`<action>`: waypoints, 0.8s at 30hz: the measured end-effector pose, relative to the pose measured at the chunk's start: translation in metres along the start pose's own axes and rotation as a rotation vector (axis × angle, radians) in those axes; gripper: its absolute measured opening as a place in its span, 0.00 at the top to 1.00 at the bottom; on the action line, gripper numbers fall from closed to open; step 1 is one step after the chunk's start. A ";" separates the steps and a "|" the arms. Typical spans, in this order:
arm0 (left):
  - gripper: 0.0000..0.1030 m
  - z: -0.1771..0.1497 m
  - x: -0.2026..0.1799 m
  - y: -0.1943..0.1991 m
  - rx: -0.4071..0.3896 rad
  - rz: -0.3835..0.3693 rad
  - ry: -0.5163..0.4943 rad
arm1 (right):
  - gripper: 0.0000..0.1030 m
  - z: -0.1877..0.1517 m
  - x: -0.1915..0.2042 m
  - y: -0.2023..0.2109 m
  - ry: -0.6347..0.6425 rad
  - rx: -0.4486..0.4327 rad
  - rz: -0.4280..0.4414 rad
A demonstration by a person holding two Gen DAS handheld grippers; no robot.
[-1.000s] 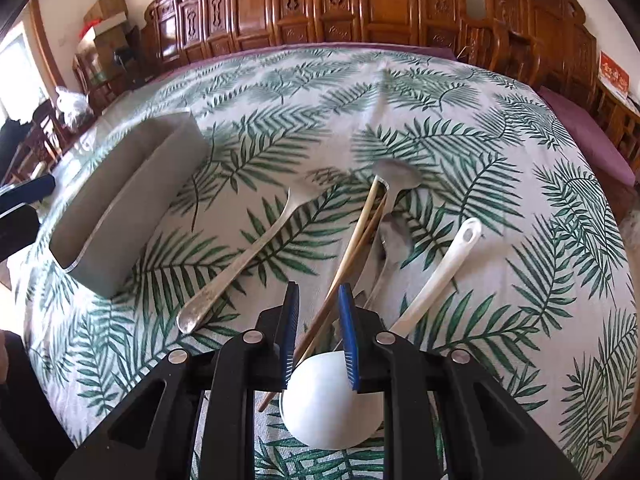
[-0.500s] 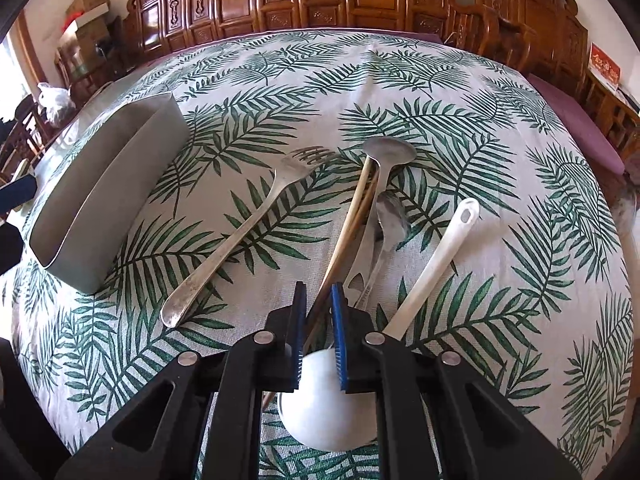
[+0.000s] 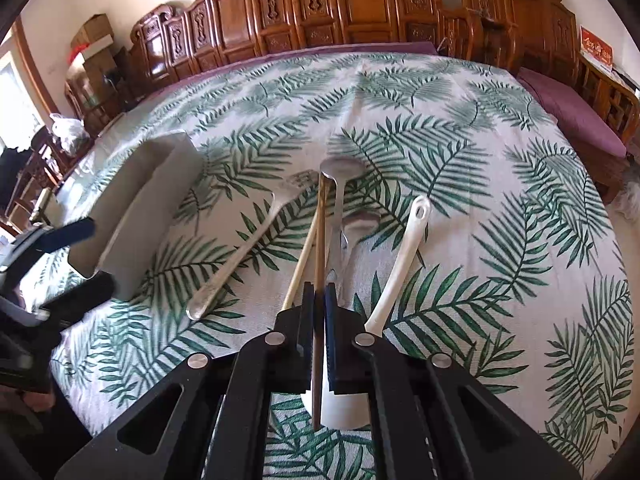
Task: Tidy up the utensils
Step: 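Grasp a wooden chopstick with the right gripper while the left gripper grasps a metal fork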
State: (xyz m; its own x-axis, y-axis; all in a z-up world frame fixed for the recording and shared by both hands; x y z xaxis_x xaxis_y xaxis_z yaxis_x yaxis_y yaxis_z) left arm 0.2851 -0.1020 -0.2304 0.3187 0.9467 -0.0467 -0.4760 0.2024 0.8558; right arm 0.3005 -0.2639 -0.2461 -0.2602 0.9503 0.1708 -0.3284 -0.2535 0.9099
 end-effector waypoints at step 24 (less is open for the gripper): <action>0.70 0.038 -0.039 -0.096 0.200 -0.087 -0.023 | 0.94 0.009 -0.035 0.029 -0.037 -0.105 -0.013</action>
State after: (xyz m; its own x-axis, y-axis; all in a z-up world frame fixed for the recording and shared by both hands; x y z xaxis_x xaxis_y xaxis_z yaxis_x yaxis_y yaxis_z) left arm 0.3495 -0.1675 -0.2913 0.3708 0.9216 -0.1151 -0.2744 0.2271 0.9344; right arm 0.3086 -0.3028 -0.2222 -0.2228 0.9590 0.1752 -0.4255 -0.2573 0.8676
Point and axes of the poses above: each gripper's, at about its wrist camera, not at the fingertips, and y roughly against the way its jaws point, x to its left, z to its top, the point moved 7 cm from there along -y, roughly the way its jaws point, and after that the axes turned 11 degrees about x, right-handed, at the moved point
